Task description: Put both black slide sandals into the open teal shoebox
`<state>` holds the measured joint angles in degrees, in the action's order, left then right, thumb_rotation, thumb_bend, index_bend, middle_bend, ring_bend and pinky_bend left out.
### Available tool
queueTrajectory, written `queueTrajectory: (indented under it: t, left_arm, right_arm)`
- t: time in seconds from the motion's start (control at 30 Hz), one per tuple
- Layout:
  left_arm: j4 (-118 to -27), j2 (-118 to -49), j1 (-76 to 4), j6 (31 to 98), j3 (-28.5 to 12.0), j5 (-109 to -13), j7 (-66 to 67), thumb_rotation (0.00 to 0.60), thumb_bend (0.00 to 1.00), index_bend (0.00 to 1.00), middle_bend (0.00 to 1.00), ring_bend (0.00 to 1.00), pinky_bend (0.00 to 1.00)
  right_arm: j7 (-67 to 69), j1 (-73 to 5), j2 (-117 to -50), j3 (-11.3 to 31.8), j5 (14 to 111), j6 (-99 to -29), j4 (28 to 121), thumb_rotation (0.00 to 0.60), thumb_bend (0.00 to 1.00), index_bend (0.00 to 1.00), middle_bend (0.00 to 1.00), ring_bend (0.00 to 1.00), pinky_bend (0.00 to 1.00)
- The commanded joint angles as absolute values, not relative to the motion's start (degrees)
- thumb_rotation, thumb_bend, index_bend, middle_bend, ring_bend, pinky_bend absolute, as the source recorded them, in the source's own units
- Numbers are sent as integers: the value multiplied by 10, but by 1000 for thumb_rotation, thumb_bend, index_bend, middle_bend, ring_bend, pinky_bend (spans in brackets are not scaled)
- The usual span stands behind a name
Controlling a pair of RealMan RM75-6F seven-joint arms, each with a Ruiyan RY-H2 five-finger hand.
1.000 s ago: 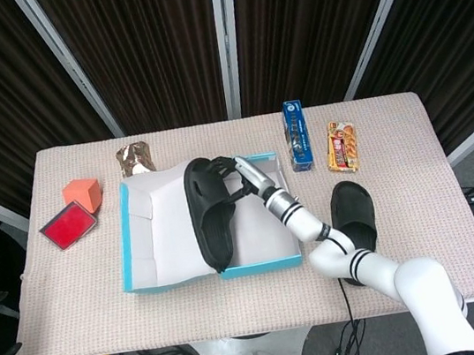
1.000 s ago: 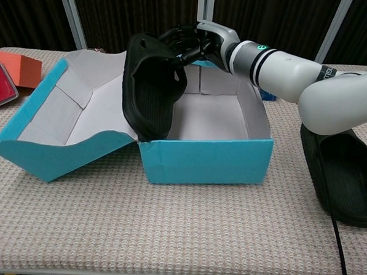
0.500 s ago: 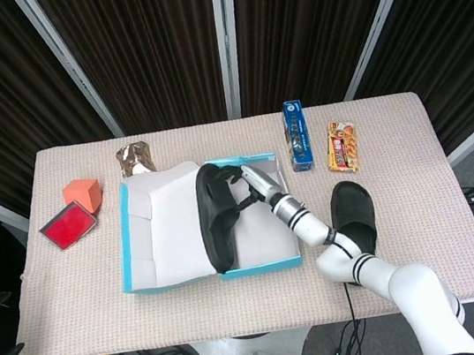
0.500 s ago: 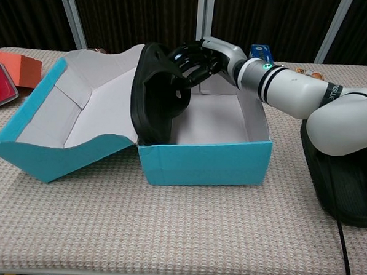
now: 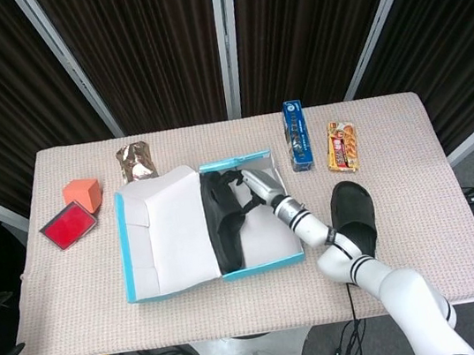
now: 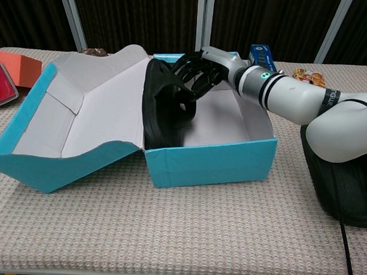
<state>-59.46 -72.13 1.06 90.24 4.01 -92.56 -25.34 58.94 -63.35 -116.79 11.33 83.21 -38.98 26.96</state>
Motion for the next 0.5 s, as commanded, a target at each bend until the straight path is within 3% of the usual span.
queueTrajectory:
  t: [0.03,0.17,0.27,0.33,0.5]
  left_arm:
    - [-594,-721,10,902,40,-926,-254,600,0,169,186,51,98]
    - [-594,-722,9,902,40,-927,-254,600,0,169,186,51,98]
    - [-594,-722,9,902,41,-927,-255,600,0,169,186,51,98]
    - [-594,-722,9,903,41,-928,-255,600,0,169,186,51,98]
    - [-596,-720,8,905,41,-930,-254,600,0,169,186,51,98]
  right_arm:
    - [588,-635,-1170,113,832,-389,266,600,169,577,507,248,308]
    - [590,-636,-1167,109,834,-392,267,600,108,547,468,241,308]
    - [601,-636,-1157,102,841,-391,277,600,4,420,388,180,305]
    - [611,-637,-1148,96,846,-387,286,600,0,301,326,124,285]
    - [622,-634,-1125,84,855,-387,307,600,0,114,221,39,232]
